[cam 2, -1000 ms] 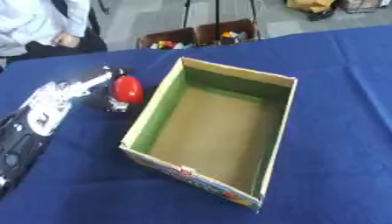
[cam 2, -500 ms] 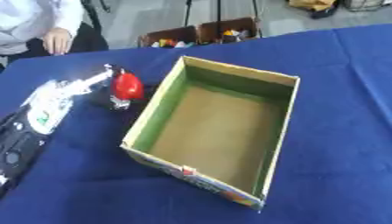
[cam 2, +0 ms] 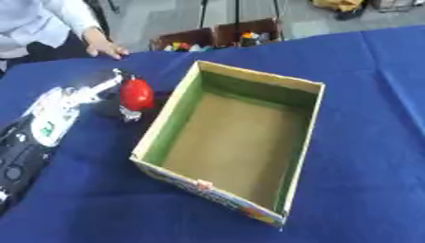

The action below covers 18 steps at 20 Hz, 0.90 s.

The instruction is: Pick up objects on the table and place them in the box.

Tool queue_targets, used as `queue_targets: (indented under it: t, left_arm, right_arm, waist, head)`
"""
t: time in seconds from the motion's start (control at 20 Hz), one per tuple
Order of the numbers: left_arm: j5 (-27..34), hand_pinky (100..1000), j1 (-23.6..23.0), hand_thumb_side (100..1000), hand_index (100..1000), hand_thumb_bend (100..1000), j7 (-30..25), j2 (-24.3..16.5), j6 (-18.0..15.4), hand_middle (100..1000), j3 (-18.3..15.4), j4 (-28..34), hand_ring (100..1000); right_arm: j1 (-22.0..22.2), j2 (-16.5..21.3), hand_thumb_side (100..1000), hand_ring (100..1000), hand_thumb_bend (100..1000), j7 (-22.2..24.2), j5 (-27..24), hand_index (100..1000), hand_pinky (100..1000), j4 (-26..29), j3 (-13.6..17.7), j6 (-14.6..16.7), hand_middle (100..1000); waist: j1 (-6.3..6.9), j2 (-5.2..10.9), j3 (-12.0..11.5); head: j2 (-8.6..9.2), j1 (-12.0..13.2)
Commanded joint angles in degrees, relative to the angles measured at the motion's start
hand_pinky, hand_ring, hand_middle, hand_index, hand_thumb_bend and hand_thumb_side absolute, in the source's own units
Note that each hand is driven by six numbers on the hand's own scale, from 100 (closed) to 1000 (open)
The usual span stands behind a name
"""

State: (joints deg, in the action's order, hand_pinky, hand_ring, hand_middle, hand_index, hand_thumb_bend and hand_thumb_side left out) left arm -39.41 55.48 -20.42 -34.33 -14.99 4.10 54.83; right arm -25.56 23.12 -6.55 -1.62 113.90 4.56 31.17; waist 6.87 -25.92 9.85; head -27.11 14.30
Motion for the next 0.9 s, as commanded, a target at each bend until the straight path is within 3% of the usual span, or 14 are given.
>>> queue_targets:
  t: [0.05,0.35,0.9]
  left_arm:
    - [-0.6,135,0.1,513,797,272,0.5,-1.8,0.2,639,0.4,0.5,617]
    - [0.8,130,0.3,520,797,205,1.1,-2.8,0.4,641,0.6,3.1,620]
    - [4.6,120,0.6,523,795,166,-0.3,-4.3,1.5,635,1.0,9.6,621]
  right_arm:
    - [-0.3,0.4,963,871,100,-0.2,0.5,795,795,0.7,0.5,-0.2,625]
    - [0.1,0.4,959,869,100,-0.4,0.3,795,794,0.7,0.6,-0.5,626]
    - [0.6,1.0,949,863,100,-0.5,-0.9,796,791,0.7,0.8,-0.8,629]
  waist:
    - [0.44,0.27,-0.2]
    - [0.35,1.38,-0.7]
    - [0.22,3.73,-1.7]
  head:
    - [0.11,-0.1]
    - [-0.63,-0.5]
    - [-2.13,-1.3]
